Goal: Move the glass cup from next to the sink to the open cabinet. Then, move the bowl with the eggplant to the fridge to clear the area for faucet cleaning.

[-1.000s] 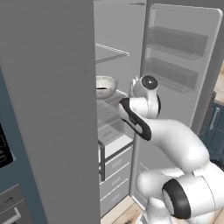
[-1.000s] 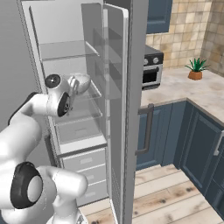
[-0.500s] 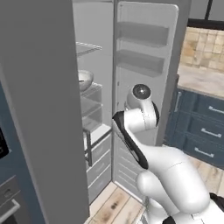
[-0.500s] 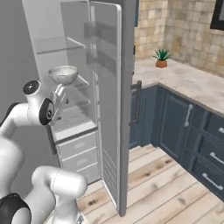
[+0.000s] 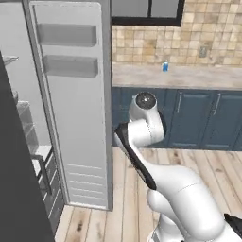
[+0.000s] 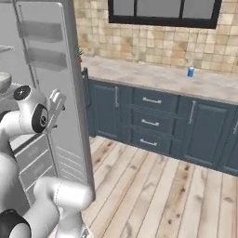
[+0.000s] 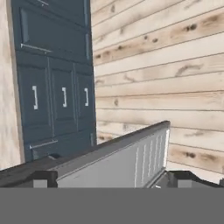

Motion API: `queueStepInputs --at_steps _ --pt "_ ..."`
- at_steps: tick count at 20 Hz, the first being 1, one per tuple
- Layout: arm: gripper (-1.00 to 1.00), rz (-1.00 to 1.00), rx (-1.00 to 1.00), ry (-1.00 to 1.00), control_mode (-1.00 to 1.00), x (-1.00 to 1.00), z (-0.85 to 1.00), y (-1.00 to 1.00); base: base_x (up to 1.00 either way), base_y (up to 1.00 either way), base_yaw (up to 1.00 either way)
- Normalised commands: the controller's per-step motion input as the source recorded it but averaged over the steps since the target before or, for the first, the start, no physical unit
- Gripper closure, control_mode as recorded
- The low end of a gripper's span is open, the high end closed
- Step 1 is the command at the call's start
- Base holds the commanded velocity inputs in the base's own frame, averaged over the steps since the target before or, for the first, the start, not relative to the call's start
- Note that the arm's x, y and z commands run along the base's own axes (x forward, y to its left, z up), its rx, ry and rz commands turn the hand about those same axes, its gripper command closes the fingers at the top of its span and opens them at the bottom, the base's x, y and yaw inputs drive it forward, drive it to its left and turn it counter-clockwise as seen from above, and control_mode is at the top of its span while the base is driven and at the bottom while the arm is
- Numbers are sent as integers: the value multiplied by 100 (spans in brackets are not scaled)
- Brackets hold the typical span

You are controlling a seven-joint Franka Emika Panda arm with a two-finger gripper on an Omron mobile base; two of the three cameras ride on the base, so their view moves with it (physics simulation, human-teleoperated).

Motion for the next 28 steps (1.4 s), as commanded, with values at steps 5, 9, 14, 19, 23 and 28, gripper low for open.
queueStepInputs --at_steps 5,9,14,19,23,28 --pt "-100 0 0 0 100 0 0 0 -2 -22 -97" --pt "-100 0 0 0 100 0 0 0 7 -76 -82" --pt "-100 0 0 0 100 0 0 0 92 -99 -26" --pt "-100 0 0 0 100 0 0 0 100 -84 0" --pt "-100 0 0 0 100 0 0 0 100 -79 0" --pt "-100 0 0 0 100 0 0 0 100 -79 0"
